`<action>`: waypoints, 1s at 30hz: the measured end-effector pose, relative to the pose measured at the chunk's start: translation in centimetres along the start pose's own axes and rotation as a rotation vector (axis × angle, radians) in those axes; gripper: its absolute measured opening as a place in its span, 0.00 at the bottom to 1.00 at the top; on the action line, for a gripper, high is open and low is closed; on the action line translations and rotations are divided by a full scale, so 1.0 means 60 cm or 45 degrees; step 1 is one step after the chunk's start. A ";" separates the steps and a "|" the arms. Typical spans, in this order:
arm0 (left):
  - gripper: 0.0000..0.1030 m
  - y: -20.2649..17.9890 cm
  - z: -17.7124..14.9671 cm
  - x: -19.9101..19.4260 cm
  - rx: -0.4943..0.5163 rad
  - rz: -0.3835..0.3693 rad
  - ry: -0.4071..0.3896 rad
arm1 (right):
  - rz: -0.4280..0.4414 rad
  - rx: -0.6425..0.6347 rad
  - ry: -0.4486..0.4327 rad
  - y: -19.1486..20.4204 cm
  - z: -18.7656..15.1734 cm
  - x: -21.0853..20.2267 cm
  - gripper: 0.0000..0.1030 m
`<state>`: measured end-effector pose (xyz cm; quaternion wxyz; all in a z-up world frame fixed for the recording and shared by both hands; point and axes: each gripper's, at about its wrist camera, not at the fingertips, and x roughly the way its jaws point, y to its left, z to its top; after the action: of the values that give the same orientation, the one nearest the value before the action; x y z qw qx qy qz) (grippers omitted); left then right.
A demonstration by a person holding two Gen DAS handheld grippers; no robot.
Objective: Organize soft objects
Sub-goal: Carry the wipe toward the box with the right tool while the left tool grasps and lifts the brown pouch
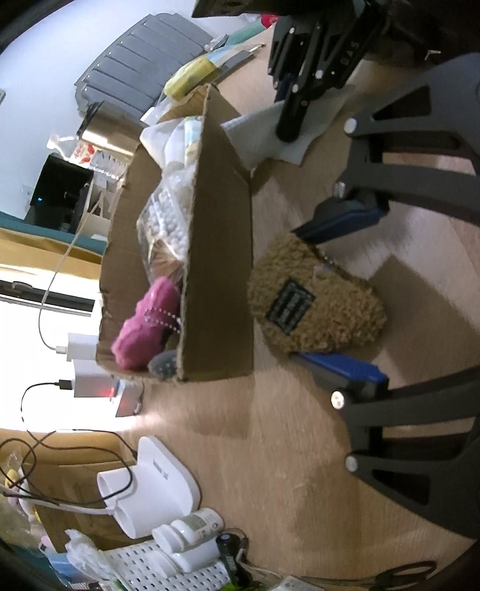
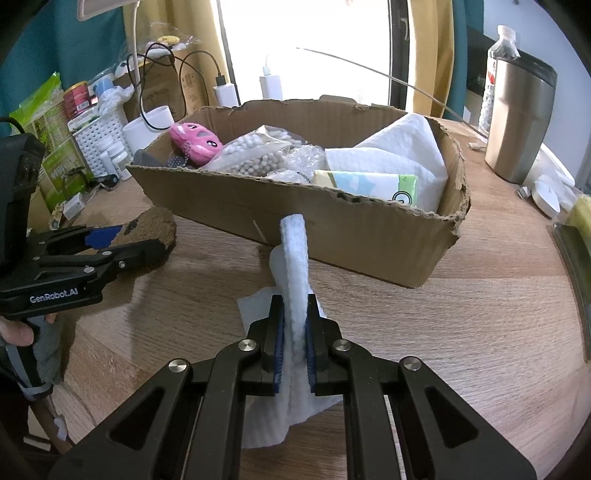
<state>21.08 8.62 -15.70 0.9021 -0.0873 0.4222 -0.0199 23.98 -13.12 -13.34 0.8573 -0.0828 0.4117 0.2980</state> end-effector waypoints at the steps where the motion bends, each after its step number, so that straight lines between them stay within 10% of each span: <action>1: 0.55 -0.002 0.000 -0.002 0.002 -0.004 -0.004 | -0.001 -0.001 0.000 0.000 0.000 0.000 0.11; 30: 0.55 -0.066 0.008 -0.096 0.077 -0.119 -0.158 | 0.010 -0.085 -0.127 0.025 0.027 -0.074 0.11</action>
<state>17.91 5.43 -10.33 0.9269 -0.0808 0.3600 -0.0692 22.02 -13.25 -8.78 0.8723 -0.0950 0.3587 0.3185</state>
